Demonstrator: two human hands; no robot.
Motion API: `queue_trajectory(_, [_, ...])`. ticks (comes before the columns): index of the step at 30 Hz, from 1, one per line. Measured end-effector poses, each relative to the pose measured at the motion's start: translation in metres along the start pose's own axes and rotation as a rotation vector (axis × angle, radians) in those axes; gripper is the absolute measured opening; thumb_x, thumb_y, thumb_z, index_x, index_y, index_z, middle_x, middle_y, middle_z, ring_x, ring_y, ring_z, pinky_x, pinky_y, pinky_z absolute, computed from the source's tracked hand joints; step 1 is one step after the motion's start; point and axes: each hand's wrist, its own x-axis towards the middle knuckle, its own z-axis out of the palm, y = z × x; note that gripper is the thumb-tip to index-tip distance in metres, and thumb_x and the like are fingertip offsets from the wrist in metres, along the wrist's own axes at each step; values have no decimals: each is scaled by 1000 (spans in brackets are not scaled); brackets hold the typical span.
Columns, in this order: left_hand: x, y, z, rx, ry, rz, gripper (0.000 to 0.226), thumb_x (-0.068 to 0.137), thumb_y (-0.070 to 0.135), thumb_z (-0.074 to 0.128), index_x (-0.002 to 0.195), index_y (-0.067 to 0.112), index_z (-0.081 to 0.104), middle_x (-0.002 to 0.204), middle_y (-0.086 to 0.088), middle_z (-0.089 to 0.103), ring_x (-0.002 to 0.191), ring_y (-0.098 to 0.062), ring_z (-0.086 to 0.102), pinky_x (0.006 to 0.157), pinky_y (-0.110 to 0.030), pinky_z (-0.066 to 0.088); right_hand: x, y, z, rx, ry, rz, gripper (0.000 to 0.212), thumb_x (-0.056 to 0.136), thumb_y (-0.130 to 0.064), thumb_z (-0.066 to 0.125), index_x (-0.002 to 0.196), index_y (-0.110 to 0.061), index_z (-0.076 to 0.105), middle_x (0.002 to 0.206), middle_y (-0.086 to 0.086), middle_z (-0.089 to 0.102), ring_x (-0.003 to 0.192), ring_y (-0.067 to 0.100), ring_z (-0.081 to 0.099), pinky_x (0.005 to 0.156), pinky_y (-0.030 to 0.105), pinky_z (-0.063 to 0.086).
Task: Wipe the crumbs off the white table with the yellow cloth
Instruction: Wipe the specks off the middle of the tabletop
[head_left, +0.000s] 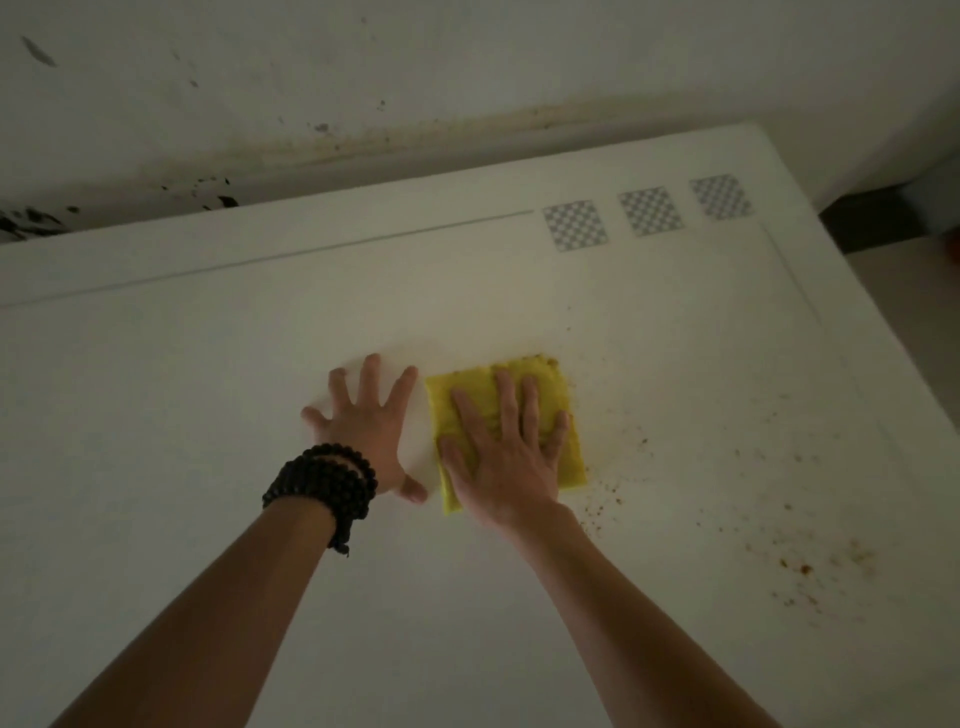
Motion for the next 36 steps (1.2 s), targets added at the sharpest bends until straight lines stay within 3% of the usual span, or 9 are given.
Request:
queue_trajectory(3, [6,8,-7,-8,7,4,143,47,67,83,144,43,-20,152,0,-28,139,-43,-13,104,-67,26,45,5,-27,32,17,31,64,96,-69,17,154,-54,-3,164,-5,-30,145,24,-37,105,59,-31])
queue_trajectory(8, [3,0,-6,-76,48,-21,138,51,59,86,146,44,-13,155,2,-22,142,-39,-13,106,-68,22,68,-2,-32,12,14,-9,65,97,-68,18,156,-50,-2,165,-3,-30,147,26,-35,108,61,-29])
queue_trajectory(12, [-11,-2,4,-55,181,-30,127,61,60,81,148,41,-10,157,-3,-11,144,-37,-8,108,-70,14,27,-2,-9,9,33,-47,66,95,-70,13,156,-49,-3,164,-4,-32,144,24,-39,105,58,-33])
queue_trajectory(16, [-42,13,30,-48,273,-7,94,82,54,66,150,36,4,156,-8,0,141,-38,4,107,-65,22,-36,8,19,-27,31,-40,66,94,-72,4,155,-49,-10,161,-4,-37,140,23,-45,106,59,-32])
queue_trajectory(19, [-70,20,51,-107,233,59,85,85,53,63,150,35,10,157,-10,1,140,-37,8,106,-57,30,-77,9,35,-33,44,-27,65,96,-71,7,155,-50,-9,162,-4,-36,140,23,-45,106,57,-34])
queue_trajectory(28, [-147,23,105,0,26,255,121,66,68,72,149,42,-12,158,-8,-24,144,-41,-14,115,-58,12,-198,21,71,76,-5,191,63,94,-73,9,149,-57,-18,158,-11,-42,139,18,-47,110,56,-30])
queue_trajectory(36, [-129,48,102,-32,106,313,126,53,77,72,148,48,-6,157,1,-22,142,-36,-16,111,-64,6,-180,43,57,161,30,305,63,93,-75,10,144,-61,-24,154,-13,-46,133,15,-53,103,53,-37])
